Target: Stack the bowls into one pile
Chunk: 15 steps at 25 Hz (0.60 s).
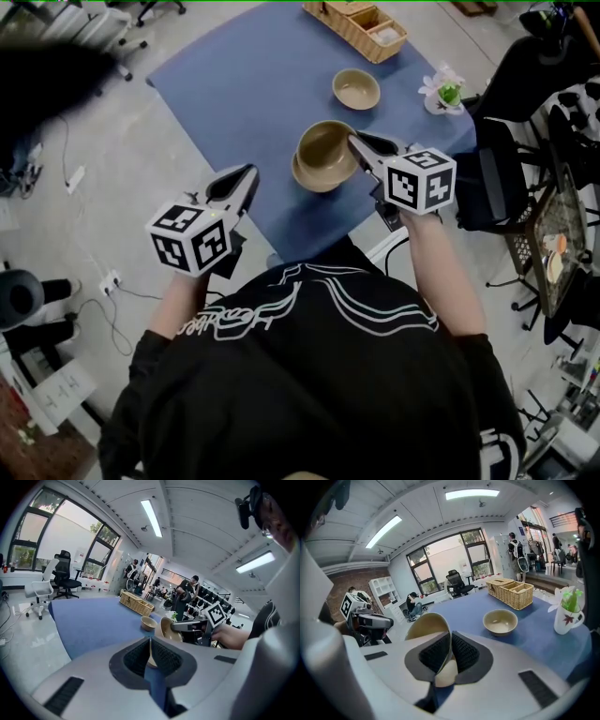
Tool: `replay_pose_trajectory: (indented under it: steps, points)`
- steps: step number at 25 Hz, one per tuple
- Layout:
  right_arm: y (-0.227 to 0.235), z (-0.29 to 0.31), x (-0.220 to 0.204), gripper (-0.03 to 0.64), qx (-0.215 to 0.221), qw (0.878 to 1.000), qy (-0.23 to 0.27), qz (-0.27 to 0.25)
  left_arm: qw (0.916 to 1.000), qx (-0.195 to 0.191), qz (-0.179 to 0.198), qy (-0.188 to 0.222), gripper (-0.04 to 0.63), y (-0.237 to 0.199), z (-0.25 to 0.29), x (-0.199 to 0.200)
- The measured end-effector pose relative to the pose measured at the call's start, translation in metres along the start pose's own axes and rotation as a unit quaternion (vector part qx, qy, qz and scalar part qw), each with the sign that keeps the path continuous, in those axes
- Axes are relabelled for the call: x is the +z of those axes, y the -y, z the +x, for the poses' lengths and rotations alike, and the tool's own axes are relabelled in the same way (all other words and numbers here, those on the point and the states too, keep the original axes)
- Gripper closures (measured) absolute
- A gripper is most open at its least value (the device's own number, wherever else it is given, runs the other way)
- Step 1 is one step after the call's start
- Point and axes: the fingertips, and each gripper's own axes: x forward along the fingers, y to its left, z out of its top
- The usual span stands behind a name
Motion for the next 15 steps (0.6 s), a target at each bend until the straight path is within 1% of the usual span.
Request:
replay_pose_trajectory:
  steps: [4,10,15]
  points:
    - [-0.008,0.011,-0.012,0.574,0.006,1.000,-0.016,-0.005,1.0000,0.003,-0.002,-0.002,0.563,-0.005,-0.007,-0.005]
    - [-0.008,0.023,-0.027,0.574,0.005,0.999,-0.033,-0.002,0.9999,0.011,-0.009,-0.004,0.563,-0.016,-0.013,-0.013]
    - [0.000,0.024,-0.040,0.574,-0.006,0.999,-0.040,0.022,0.9998,0.011,-0.014,-0.008,0.565,-0.017,-0.016,-0.019]
